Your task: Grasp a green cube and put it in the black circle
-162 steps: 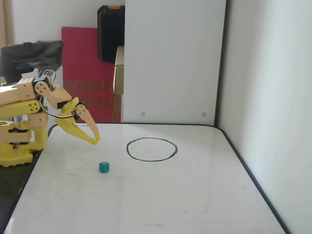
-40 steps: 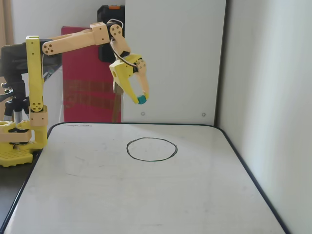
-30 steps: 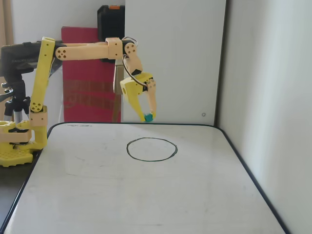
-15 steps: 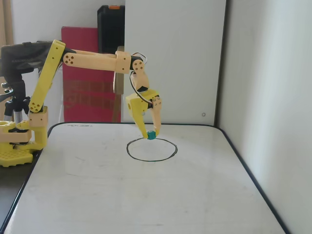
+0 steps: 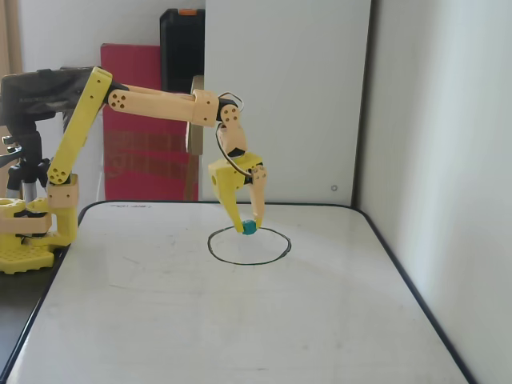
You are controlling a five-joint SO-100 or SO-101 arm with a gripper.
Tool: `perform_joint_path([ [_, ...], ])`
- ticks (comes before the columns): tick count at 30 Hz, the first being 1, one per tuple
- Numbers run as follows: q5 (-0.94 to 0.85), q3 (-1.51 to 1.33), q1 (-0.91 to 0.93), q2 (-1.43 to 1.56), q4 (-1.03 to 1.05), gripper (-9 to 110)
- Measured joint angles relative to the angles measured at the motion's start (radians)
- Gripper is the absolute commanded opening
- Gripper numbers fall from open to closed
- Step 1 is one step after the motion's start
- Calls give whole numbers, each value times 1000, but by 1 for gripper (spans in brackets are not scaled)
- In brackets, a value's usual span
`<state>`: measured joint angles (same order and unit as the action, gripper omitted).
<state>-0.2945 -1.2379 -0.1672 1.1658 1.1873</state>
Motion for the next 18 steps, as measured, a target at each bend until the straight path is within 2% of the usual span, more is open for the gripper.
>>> perform_joint_path([
  [18, -14, 0, 8, -41, 0, 2],
])
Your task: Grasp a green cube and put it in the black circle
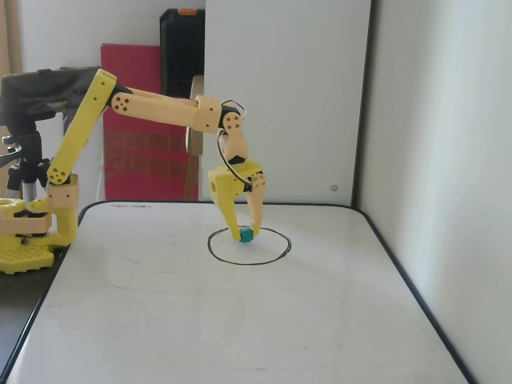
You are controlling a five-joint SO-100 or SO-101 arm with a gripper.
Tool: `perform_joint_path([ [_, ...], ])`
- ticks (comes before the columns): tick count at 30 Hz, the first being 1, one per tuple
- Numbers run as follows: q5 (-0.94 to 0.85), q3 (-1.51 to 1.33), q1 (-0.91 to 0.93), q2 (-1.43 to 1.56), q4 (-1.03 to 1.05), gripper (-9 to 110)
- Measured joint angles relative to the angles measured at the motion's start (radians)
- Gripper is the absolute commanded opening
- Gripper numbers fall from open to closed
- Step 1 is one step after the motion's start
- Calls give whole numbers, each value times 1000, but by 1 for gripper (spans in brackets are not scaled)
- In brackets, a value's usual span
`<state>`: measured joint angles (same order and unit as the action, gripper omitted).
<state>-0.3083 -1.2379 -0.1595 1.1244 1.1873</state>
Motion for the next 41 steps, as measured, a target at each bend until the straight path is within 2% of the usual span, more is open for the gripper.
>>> perform_joint_path([
  [19, 0, 2, -2, 0, 6, 12],
  [24, 14, 20, 21, 31, 35, 8],
  [28, 75, -32, 100, 379, 104, 0],
  [32, 91, -230, 209, 896, 149, 0],
  [37, 156, -724, 287, 1427, 84, 0],
  [41, 186, -1129, 222, 1746, -23, 0],
])
